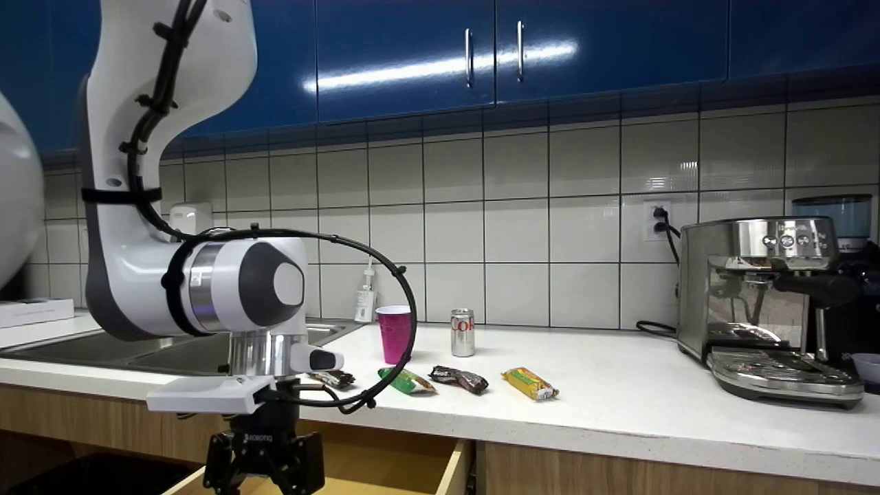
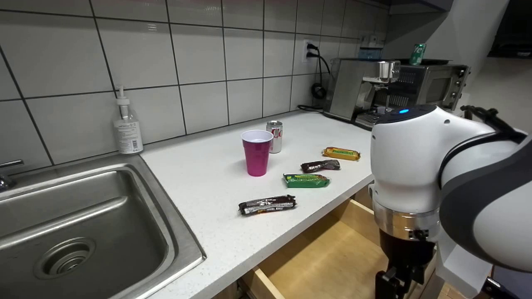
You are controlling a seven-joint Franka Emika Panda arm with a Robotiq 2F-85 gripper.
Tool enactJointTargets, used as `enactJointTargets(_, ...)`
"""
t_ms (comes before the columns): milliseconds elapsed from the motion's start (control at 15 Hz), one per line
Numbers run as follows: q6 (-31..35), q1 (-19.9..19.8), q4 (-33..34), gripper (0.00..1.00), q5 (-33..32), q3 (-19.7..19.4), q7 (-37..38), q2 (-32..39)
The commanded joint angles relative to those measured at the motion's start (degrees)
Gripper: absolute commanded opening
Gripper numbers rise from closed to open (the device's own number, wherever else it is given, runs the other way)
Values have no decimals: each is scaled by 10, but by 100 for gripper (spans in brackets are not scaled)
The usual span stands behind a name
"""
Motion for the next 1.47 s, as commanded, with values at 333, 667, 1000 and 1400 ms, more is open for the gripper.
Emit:
enactJointTargets(333, -72, -15, -7, 100, 31, 16, -5, -69)
enactJointTargets(667, -125, -22, 19, 100, 23, 23, -15, -131)
enactJointTargets(1000, -181, -31, 84, 100, 25, 29, -57, -148)
enactJointTargets(1400, -231, -34, 153, 100, 28, 30, -100, -136)
